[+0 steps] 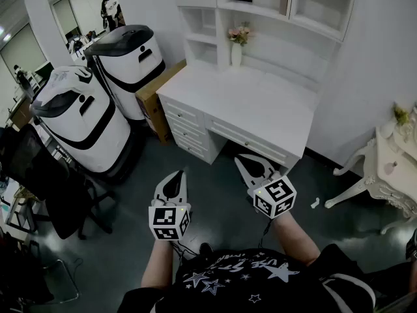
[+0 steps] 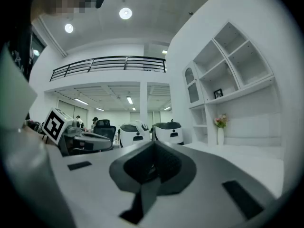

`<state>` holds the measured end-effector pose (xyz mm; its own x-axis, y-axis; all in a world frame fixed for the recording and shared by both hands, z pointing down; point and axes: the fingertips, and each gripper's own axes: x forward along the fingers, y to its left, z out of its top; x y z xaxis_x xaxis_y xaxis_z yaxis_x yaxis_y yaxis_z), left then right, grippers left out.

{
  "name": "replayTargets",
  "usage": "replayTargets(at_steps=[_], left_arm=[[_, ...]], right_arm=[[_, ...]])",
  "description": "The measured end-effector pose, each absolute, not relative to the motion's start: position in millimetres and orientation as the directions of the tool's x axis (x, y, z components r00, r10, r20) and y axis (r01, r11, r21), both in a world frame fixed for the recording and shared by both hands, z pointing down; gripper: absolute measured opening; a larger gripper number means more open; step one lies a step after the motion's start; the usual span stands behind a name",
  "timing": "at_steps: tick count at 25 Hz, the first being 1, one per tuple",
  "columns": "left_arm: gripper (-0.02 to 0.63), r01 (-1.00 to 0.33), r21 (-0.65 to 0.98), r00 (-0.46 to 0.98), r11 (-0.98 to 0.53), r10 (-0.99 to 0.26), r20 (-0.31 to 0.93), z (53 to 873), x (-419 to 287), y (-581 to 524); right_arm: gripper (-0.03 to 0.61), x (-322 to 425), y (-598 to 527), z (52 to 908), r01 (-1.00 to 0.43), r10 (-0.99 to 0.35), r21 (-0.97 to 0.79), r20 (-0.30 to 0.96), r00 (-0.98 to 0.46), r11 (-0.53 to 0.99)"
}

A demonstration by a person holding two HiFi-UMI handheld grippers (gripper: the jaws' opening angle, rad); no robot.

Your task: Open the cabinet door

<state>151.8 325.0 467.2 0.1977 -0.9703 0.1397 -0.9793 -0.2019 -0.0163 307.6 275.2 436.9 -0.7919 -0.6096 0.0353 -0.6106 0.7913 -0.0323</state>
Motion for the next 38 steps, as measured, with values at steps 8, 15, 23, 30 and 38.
replayTargets(at_steps=[8,15,23,30,38], left_arm=[[0.009,-0.981,-0.022,0.191,-0.195,-0.974,0.122,456.8,151.2,325.2],[0.009,-0.981,-0.002,0.191,-0.194,-0.970,0.148,473.0,144.5,329.8],[0.009,-0.986,0.111,0.148,-0.127,-0.967,0.208,502.0,91.2,336.6],[0.011,-0.993,0.050,0.108,-0.104,-0.990,0.092,459.5,28.2,331.6],[0.054,-0.990,0.024,0.140,-0.138,-0.988,0.065,453.3,-9.0,327.5]], right_arm=[[0.005,318.5,277.5,432.2,-0.620,-0.620,-0.031,0.020,-0.785,0.784],[0.005,313.6,278.1,447.1,-0.630,-0.628,-0.049,0.046,-0.777,0.775],[0.006,279.9,259.5,472.1,-0.639,-0.634,-0.085,0.081,-0.769,0.764],[0.006,253.8,254.9,441.1,-0.674,-0.676,-0.059,-0.024,-0.737,0.737],[0.006,244.1,257.6,445.5,-0.737,-0.741,-0.091,-0.031,-0.670,0.670]])
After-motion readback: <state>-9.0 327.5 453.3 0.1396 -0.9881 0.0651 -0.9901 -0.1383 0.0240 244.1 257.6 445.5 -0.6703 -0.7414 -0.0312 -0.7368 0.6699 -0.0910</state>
